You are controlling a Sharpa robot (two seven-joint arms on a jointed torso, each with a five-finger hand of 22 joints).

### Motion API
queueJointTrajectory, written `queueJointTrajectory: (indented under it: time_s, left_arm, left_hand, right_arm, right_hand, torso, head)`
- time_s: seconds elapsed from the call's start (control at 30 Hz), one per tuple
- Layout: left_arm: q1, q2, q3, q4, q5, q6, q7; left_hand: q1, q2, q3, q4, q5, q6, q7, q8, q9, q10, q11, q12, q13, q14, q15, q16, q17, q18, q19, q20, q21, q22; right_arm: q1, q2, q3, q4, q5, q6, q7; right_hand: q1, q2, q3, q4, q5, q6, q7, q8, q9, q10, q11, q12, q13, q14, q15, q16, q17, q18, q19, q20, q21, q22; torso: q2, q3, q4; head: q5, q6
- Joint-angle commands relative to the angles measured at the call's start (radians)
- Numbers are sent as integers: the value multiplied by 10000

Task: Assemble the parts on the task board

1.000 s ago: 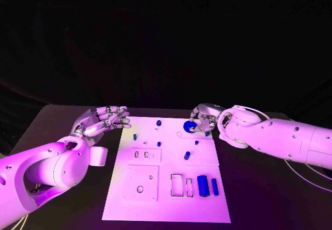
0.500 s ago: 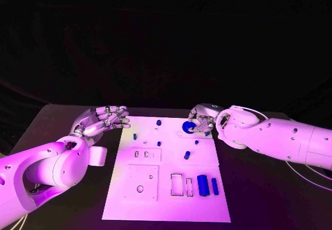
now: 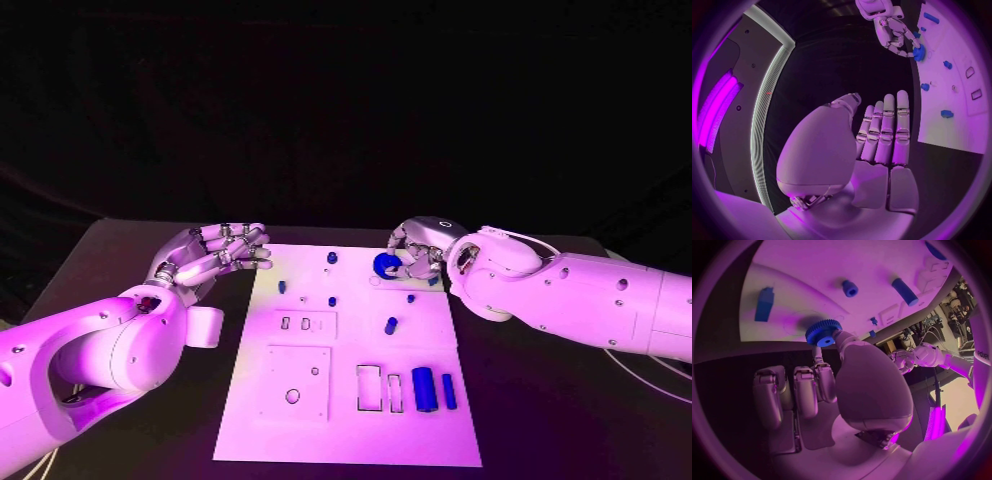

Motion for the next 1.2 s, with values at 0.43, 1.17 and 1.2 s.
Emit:
queueJointTrajectory:
  time_s: [0.43,1.17,1.2]
  left_arm:
    - [30,44,8,10,19,193,32]
    - [37,59,8,47,19,213,8]
    - [39,58,8,48,19,213,7]
  left_hand:
    - [115,2,84,-7,-42,-35,16,-46,11,46,15,-62,13,-16,-5,-40,22,100,-66,-59,79,30]
    - [146,9,112,-31,-41,-27,15,-45,15,60,15,-80,14,-19,-7,-47,38,98,-90,-64,124,58]
    - [146,9,112,-31,-41,-27,15,-45,15,60,15,-80,14,-19,-7,-47,38,98,-90,-64,124,58]
  right_arm:
    - [133,1077,9,536,-1817,-1096,-778]
    - [-125,2439,-103,-684,-1880,-545,-869]
    - [-127,2451,-106,-711,-1879,-516,-876]
  right_hand:
    - [-23,-128,183,-15,218,55,-54,-64,-11,107,-11,121,1217,919,-90,41,2096,-66,1058,-58,45,2629]
    - [-5,-115,250,-21,261,71,-58,-73,-14,114,-16,126,1224,915,-93,36,2076,-66,1058,-61,45,2629]
    - [-5,-115,250,-21,261,71,-58,-73,-14,114,-16,126,1224,915,-93,36,2076,-66,1058,-61,45,2629]
  torso:
    - [13,-19,38]
    - [15,-7,6]
    - [15,-3,6]
  head:
    - [70,11]
    - [159,-108]
    - [159,-110]
